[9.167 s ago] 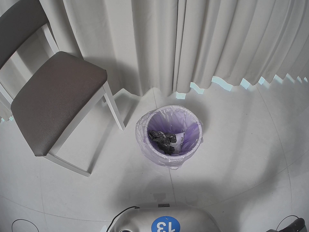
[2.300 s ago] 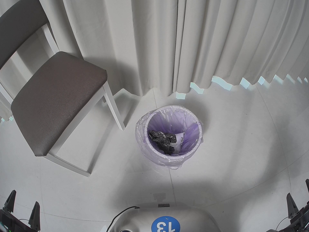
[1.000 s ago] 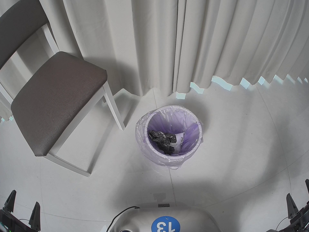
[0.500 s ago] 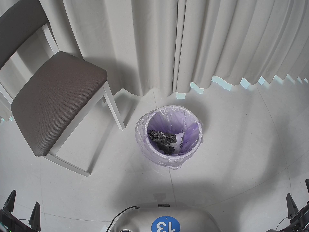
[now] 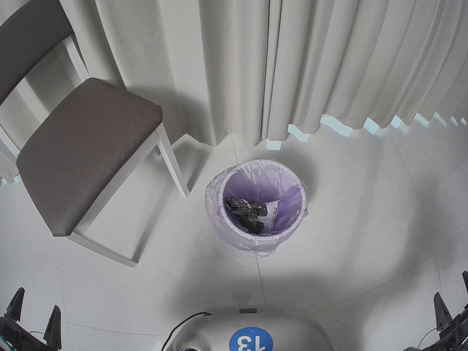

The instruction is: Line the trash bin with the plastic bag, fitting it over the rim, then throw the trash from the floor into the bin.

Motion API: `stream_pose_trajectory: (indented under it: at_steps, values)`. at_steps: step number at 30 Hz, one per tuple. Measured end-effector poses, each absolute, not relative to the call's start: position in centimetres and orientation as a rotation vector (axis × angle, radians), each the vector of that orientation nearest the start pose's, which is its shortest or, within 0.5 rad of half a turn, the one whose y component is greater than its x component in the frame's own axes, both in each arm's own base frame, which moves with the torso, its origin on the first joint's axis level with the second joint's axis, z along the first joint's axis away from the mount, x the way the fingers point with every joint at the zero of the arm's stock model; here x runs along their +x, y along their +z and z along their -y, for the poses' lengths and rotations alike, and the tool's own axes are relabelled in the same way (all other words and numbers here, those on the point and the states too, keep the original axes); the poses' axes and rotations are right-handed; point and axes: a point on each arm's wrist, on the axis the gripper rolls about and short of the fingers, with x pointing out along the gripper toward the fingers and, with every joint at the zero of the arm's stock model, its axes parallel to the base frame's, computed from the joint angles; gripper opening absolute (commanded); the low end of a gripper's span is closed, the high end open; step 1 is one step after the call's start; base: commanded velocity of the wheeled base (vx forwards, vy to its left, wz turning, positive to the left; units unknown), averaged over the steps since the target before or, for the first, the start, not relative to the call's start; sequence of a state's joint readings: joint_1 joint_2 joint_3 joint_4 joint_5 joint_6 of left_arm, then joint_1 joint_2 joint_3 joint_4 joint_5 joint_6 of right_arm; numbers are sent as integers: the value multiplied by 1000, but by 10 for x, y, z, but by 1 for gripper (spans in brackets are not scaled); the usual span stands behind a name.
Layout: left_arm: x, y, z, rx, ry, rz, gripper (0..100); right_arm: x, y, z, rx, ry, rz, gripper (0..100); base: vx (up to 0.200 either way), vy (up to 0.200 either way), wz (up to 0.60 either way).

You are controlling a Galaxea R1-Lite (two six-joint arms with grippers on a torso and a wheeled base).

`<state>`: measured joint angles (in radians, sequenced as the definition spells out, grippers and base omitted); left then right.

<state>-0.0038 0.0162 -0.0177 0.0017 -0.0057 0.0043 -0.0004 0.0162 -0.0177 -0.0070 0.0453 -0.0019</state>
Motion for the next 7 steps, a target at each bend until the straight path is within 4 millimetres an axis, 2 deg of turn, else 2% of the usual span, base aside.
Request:
stream_pose_trajectory:
  at_steps: [7]
  values:
    - [-23, 81, 0, 4, -10, 0, 100, -23, 82, -1, 4, 38, 9, 100, 0, 0, 0]
